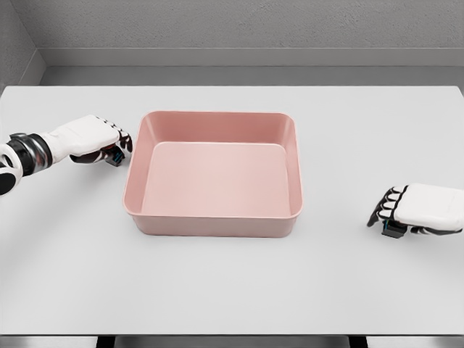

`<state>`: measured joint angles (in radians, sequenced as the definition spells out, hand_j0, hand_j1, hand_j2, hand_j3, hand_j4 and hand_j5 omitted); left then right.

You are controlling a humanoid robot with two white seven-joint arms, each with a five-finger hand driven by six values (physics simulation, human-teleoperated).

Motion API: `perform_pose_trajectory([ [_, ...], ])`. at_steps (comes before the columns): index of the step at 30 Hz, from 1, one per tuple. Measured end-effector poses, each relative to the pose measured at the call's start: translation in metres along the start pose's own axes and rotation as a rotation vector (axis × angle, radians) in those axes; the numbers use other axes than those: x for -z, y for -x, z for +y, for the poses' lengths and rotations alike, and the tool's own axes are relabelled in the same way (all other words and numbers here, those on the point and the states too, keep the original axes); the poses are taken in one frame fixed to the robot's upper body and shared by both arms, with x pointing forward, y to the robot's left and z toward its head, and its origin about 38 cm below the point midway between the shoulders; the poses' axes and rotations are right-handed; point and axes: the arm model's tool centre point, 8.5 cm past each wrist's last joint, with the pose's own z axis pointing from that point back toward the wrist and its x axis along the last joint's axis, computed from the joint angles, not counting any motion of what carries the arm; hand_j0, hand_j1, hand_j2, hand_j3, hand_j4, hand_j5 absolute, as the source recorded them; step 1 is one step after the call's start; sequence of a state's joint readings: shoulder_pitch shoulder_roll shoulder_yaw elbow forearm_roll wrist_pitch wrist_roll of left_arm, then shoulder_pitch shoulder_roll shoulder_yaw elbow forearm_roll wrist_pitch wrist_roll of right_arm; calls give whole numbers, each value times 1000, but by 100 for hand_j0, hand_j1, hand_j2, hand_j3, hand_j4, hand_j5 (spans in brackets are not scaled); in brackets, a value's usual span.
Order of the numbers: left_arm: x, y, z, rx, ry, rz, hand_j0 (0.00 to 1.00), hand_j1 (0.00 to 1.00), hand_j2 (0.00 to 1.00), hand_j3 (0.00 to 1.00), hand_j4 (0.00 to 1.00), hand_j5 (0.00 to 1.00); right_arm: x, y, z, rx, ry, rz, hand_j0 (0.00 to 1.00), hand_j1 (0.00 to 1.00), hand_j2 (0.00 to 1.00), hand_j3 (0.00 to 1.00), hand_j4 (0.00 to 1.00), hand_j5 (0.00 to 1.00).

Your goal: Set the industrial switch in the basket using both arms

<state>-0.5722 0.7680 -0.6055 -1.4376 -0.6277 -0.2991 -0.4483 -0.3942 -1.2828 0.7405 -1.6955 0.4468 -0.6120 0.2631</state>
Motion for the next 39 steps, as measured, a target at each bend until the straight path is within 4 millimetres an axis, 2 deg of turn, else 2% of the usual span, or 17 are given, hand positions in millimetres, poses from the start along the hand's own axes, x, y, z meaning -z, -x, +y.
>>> perform_pose_trajectory([
  [7, 0, -1, 0, 2, -1, -4, 48, 48, 48, 48, 48, 48, 0, 1, 0, -2, -2, 2, 60, 60, 60, 60, 60, 60],
  [14, 0, 0, 0, 1, 0, -2, 49, 49, 49, 49, 49, 49, -2, 2, -3, -8, 3, 9, 55, 55, 55, 55, 55, 55],
  [16, 0, 0, 0, 1, 0, -2, 52, 52, 52, 52, 52, 52, -2, 3, -4, -10, 4, 10, 53, 53, 53, 53, 53, 53],
  [17, 0, 0, 0, 0, 0, -2, 56, 56, 56, 56, 56, 56, -2, 3, -4, -10, 5, 11, 52, 52, 52, 52, 52, 52],
  [20, 0, 1, 0, -2, -3, 2, 86, 86, 86, 86, 86, 86, -3, 4, -6, -12, 9, 13, 48, 48, 48, 48, 48, 48],
  [22, 0, 1, -1, -5, -3, 3, 94, 94, 94, 94, 94, 94, -4, 5, -8, -16, 14, 18, 48, 48, 48, 48, 48, 48],
  [31, -1, 2, -2, -5, -1, 10, 97, 97, 97, 97, 97, 97, -7, 8, -17, -30, 38, 32, 47, 47, 47, 47, 47, 47],
  [39, -3, 16, -9, -22, 21, 47, 97, 97, 97, 97, 97, 97, -7, 10, -24, -39, 61, 35, 45, 45, 45, 45, 45, 45],
])
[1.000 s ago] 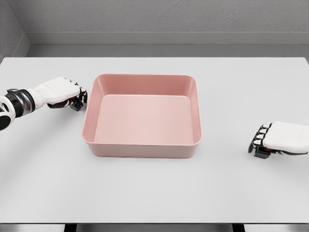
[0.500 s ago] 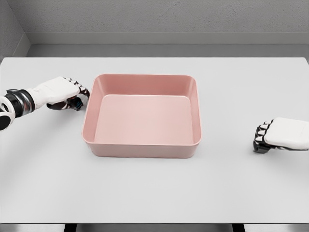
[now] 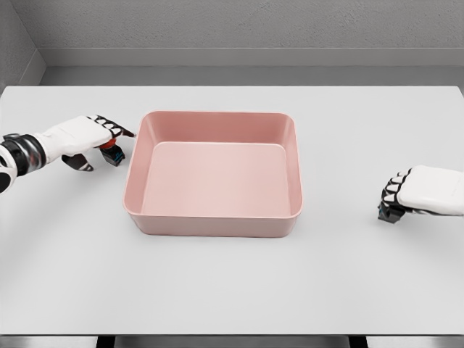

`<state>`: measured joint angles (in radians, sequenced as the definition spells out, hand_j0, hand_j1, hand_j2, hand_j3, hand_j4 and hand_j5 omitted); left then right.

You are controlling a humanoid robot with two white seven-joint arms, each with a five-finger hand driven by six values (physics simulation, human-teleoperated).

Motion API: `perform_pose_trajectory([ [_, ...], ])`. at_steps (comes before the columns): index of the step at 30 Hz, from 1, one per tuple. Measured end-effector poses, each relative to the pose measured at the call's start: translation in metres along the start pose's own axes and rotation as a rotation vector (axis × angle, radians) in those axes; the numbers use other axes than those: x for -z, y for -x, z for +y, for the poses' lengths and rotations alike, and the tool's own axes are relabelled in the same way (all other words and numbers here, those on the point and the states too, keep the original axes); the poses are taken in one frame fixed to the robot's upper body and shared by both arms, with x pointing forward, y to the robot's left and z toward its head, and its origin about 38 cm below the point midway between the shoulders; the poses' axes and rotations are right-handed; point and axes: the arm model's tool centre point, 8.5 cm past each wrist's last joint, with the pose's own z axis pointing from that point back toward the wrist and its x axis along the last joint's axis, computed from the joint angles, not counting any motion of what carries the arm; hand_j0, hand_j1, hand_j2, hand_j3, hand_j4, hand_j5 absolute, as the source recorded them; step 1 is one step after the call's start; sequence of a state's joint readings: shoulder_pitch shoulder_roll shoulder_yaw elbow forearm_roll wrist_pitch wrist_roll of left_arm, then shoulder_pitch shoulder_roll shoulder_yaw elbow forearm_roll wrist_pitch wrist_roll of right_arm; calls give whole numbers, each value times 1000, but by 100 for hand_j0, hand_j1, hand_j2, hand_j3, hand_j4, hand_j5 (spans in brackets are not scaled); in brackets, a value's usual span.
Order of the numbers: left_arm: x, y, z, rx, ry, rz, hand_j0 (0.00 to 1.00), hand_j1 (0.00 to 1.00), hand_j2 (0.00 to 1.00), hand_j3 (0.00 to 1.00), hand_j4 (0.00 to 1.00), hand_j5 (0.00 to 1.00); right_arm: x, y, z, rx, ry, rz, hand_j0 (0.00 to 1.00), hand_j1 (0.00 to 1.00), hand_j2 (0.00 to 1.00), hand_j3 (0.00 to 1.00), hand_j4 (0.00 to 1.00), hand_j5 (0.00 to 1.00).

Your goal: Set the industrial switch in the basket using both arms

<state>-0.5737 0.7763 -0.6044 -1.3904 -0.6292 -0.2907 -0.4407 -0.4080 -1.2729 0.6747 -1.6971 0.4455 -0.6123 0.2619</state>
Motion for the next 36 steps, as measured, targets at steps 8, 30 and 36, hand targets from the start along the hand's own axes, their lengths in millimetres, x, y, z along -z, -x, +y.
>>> perform_pose_trajectory([
  [8, 1, 5, 0, 0, 2, 19, 78, 78, 78, 78, 78, 78, 3, 2, -10, -9, 37, 3, 45, 45, 45, 45, 45, 45],
  [30, 0, 6, 4, 11, -3, 21, 54, 54, 54, 54, 54, 54, 19, 3, -48, -37, 181, -14, 44, 44, 44, 44, 44, 44],
  [36, 0, 7, 5, 11, -5, 18, 51, 51, 51, 51, 51, 51, 26, 3, -60, -46, 222, -26, 43, 43, 43, 43, 43, 43],
])
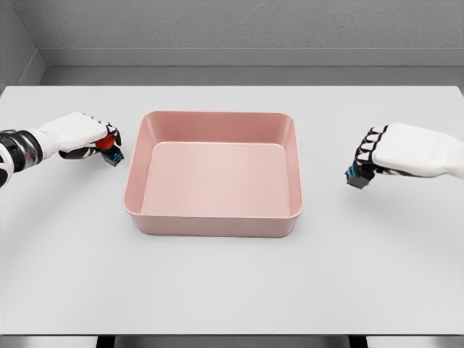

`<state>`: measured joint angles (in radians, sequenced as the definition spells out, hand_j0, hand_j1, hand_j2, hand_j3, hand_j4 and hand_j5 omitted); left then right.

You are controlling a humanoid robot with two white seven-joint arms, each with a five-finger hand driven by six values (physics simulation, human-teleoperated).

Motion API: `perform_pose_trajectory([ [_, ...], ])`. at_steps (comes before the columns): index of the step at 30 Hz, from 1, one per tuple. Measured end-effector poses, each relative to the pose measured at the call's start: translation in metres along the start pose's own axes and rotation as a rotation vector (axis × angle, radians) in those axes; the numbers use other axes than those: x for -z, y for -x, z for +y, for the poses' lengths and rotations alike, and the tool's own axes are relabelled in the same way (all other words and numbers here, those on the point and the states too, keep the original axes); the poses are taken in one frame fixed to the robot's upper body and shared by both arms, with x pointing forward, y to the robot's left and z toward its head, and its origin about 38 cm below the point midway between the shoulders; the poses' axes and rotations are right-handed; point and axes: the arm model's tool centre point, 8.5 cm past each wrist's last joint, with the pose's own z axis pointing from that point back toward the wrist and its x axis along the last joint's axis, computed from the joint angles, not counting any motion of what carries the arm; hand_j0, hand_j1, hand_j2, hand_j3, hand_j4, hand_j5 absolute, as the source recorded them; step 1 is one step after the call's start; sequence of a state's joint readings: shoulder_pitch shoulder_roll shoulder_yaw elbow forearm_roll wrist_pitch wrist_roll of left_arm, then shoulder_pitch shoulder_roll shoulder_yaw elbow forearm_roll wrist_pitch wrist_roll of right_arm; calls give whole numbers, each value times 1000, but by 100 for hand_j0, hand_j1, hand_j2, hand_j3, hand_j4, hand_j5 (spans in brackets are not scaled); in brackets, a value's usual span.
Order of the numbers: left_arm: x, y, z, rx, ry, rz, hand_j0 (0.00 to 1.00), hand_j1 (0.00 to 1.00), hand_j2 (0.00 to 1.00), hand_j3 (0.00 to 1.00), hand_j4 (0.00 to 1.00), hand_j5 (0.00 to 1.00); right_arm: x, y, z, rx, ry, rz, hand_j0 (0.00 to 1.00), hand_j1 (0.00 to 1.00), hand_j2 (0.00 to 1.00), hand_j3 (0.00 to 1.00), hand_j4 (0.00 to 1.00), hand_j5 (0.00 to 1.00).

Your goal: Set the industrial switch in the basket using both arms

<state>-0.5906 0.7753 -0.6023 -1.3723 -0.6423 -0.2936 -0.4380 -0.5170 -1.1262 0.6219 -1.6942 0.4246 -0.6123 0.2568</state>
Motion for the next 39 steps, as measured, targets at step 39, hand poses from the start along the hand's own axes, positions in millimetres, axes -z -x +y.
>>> perform_pose_trajectory([
  [39, -62, -52, 130, 132, -228, -345, 50, 50, 50, 50, 50, 50, 46, -12, -54, -53, 200, -86, 41, 41, 41, 41, 41, 41],
])
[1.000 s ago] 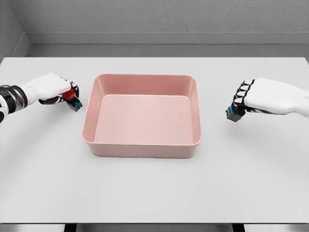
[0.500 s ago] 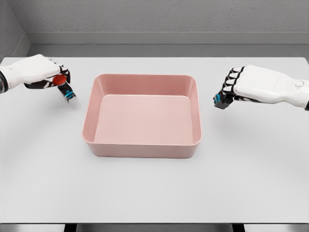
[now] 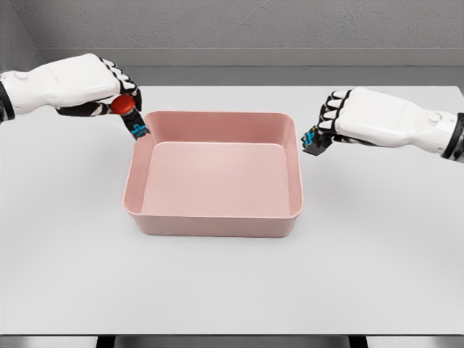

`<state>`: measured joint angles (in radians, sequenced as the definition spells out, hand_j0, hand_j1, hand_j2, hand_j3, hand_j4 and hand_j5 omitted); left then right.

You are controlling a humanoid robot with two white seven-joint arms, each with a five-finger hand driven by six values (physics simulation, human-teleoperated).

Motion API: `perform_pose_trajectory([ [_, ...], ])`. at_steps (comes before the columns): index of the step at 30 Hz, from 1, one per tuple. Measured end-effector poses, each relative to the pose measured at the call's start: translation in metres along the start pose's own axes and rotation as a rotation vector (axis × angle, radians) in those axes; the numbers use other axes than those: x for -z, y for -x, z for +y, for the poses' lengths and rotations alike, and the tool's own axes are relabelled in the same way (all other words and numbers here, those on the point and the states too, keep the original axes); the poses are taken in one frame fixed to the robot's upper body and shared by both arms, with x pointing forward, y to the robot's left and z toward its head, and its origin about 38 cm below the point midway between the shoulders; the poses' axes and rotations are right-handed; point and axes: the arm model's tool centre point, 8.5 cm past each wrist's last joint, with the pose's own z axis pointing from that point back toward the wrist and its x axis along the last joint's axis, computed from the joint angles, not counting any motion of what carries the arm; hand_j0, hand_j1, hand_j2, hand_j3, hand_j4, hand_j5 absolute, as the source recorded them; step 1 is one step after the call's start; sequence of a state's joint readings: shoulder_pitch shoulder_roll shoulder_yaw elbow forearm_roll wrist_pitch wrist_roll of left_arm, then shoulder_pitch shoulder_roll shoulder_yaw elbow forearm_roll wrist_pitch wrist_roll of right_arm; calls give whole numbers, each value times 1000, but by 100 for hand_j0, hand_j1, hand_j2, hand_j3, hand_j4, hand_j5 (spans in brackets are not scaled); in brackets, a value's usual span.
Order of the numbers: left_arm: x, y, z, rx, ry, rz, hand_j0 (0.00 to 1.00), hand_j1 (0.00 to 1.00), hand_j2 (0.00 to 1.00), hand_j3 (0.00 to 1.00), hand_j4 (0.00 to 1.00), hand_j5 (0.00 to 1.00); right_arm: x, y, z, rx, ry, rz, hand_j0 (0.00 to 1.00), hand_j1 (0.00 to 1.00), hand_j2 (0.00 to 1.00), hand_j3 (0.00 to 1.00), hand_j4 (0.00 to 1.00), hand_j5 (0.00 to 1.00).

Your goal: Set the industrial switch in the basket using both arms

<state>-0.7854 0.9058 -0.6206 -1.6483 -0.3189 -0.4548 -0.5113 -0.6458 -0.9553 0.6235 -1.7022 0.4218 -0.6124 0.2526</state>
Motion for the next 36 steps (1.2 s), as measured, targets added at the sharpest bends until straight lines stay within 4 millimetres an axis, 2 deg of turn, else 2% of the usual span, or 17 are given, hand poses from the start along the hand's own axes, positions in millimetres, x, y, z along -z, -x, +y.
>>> perform_pose_trajectory([
  [5, 9, -16, 2, 8, -6, -53, 58, 58, 58, 58, 58, 58, 8, -2, -6, -5, 26, -15, 41, 41, 41, 41, 41, 41],
  [8, 15, -24, -2, 9, 2, -82, 73, 73, 73, 73, 73, 73, 14, -5, -6, 0, 40, -27, 41, 41, 41, 41, 41, 41],
  [10, 19, -29, -4, 7, 7, -97, 88, 88, 88, 88, 88, 88, 18, -7, -6, 4, 48, -35, 41, 41, 41, 41, 41, 41],
  [16, 26, -36, -9, 2, 13, -121, 100, 100, 100, 100, 100, 100, 27, -10, -8, 10, 70, -53, 41, 41, 41, 41, 41, 41],
  [20, 30, -40, -8, -1, 3, -136, 100, 100, 100, 100, 100, 100, 32, -13, -7, 16, 81, -65, 41, 41, 41, 41, 41, 41],
  [22, 33, -43, 0, 13, -17, -148, 100, 100, 100, 100, 100, 100, 35, -15, -7, 20, 88, -71, 41, 41, 41, 41, 41, 41],
  [25, 33, -43, 3, 5, -29, -150, 100, 100, 100, 100, 100, 100, 40, -17, -7, 26, 100, -82, 41, 41, 41, 41, 41, 41],
  [29, 13, -27, -2, -122, -41, -140, 100, 100, 100, 100, 100, 100, 47, -21, -7, 33, 112, -96, 41, 41, 41, 41, 41, 41],
  [31, 1, -16, -9, -212, -46, -129, 100, 100, 100, 100, 100, 100, 50, -23, -8, 36, 118, -102, 41, 41, 41, 41, 41, 41],
  [33, -12, -8, -27, -272, -23, -113, 100, 100, 100, 100, 100, 100, 53, -24, -8, 39, 124, -109, 41, 41, 41, 41, 41, 41],
  [36, -25, 2, -37, -293, -19, -121, 100, 100, 100, 100, 100, 100, 59, -28, -8, 46, 137, -121, 41, 41, 41, 41, 41, 41],
])
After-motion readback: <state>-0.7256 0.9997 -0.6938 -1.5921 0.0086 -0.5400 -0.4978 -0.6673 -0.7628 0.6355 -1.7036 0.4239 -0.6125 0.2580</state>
